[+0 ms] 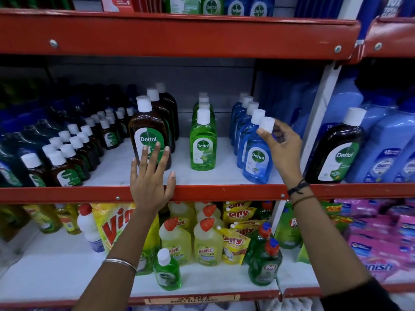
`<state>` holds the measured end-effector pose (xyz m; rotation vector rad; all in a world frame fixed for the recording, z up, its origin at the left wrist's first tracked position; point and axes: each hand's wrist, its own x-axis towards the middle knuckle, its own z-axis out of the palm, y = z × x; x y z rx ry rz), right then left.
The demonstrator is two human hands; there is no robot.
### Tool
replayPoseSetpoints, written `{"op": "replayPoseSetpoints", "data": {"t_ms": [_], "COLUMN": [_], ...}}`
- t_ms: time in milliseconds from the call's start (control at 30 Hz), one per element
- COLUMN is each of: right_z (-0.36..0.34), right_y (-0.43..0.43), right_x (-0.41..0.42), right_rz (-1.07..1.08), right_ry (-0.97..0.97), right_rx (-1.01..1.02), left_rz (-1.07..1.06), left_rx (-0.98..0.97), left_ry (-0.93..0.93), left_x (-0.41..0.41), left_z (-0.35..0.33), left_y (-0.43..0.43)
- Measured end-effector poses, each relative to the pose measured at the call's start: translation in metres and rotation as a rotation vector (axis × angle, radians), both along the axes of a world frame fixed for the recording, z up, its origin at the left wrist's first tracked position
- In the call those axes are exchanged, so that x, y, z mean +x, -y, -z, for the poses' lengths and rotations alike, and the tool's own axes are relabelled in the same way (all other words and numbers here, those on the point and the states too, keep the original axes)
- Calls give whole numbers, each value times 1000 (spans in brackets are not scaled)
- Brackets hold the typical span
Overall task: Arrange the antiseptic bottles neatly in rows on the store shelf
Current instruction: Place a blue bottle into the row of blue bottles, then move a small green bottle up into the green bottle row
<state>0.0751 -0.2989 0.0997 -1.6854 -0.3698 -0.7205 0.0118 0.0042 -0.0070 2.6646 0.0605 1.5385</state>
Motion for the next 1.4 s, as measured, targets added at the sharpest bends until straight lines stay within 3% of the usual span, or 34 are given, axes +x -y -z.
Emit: {"op": "replayPoseSetpoints", "data": {"t_ms": [267,400,700,900,1167,1400], "right_z": [16,56,200,254,256,190], "right_y": [-6,-28,-109,-148,-159,-120], "right_x": [-37,-77,-143,-140,-131,-116], "right_rz": [136,16,-387,-601,-563,-530], "right_ry": [125,122,-319,-533,-558,-491], "right_rx": [-9,5,-193,-418,-264,-153], "left_rz": [9,30,53,52,57,56], "left_rx": [8,6,45,61,68,68], "left_ry": [16,16,41,54,52,51], "left_x": [-1,-1,0,1,1,2], "left_z": [3,4,3,4,4,4], "left_y": [-1,-2,-4,-3,-4,-3]}}
